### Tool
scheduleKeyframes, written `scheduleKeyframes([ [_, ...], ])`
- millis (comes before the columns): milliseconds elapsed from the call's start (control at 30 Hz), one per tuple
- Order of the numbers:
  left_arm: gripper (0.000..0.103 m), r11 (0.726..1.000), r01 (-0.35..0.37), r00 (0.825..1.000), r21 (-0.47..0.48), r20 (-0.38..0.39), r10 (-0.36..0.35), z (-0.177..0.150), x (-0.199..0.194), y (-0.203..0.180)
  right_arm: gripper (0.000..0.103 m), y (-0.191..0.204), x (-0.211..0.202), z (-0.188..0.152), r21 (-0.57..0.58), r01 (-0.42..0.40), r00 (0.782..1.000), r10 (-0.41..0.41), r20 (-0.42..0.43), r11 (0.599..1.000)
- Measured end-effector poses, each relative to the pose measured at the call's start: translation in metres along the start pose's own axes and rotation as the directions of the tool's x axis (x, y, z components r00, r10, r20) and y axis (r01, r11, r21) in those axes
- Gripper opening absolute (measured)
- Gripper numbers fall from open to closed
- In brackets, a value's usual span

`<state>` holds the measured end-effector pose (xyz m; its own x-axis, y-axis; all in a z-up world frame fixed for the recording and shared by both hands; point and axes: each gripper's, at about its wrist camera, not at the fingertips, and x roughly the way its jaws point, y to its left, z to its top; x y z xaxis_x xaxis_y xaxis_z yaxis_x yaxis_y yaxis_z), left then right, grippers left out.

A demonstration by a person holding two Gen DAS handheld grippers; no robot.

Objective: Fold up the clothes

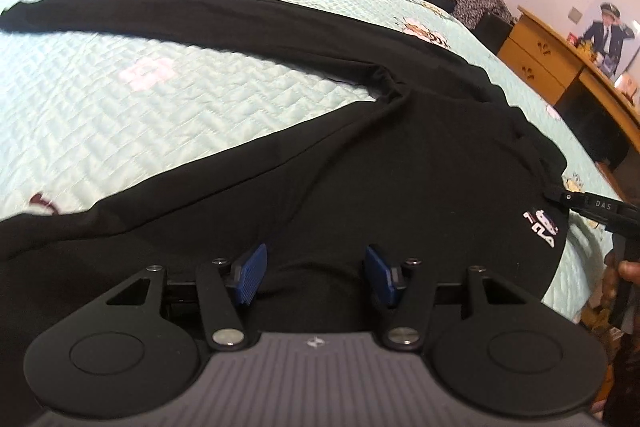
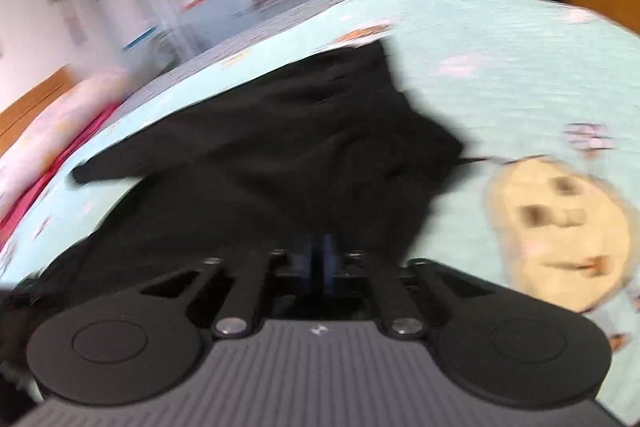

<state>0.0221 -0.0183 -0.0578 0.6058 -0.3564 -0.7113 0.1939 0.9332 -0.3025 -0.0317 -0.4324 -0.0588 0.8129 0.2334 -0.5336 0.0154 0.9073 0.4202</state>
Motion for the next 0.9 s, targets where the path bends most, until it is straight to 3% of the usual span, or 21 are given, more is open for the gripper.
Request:
scheduleKeyframes([
  [100, 0.058, 1.000, 0.012, 1.000, -0.020, 0.000, -0.012, -0.002, -0.002, 0.006, 0.008, -0.011, -0.011, 0.008, 0.087, 0.003, 0.998, -0.009, 0.066, 0.996],
  [200, 0.058, 1.000, -0.012, 1.000, 0.002, 0.000, 0.012, -0.003, -0.003, 0.000, 0.018, 0.001, -0.011, 0.014, 0.071, -0.058, 0.994, 0.051, 0.094, 0.996],
  [333, 0.058, 0.998, -0.051, 0.999, 0.049, 0.006, 0.050, -0.006, -0.003, -0.008, 0.021, 0.029, 0.018, 0.023, 0.015, -0.112, 0.993, 0.111, 0.042, 0.994],
  [433, 0.058, 0.998, -0.045, 0.999, 0.042, 0.008, 0.045, -0.006, -0.003, -0.006, 0.021, 0.038, 0.042, 0.029, -0.033, -0.078, 0.997, 0.077, -0.022, 0.996],
  [500, 0.058, 0.999, -0.034, 0.999, 0.033, 0.007, 0.034, -0.006, -0.004, -0.004, 0.021, 0.037, 0.048, 0.029, -0.048, -0.035, 0.998, 0.033, -0.045, 0.998],
  [600, 0.058, 1.000, -0.018, 1.000, 0.026, 0.008, 0.018, -0.007, -0.004, -0.001, 0.002, 0.035, 0.049, 0.030, -0.042, -0.013, 0.999, 0.011, -0.043, 0.999],
  [767, 0.059, 0.999, -0.016, 1.000, 0.033, 0.005, 0.016, -0.006, -0.003, -0.002, 0.000, 0.032, 0.043, 0.034, -0.001, -0.031, 1.000, 0.031, -0.003, 1.000],
  [900, 0.062, 0.998, -0.033, 0.999, 0.053, 0.006, 0.033, -0.007, -0.002, -0.007, 0.020, 0.030, 0.038, 0.037, 0.031, -0.046, 0.999, 0.045, 0.030, 0.998],
])
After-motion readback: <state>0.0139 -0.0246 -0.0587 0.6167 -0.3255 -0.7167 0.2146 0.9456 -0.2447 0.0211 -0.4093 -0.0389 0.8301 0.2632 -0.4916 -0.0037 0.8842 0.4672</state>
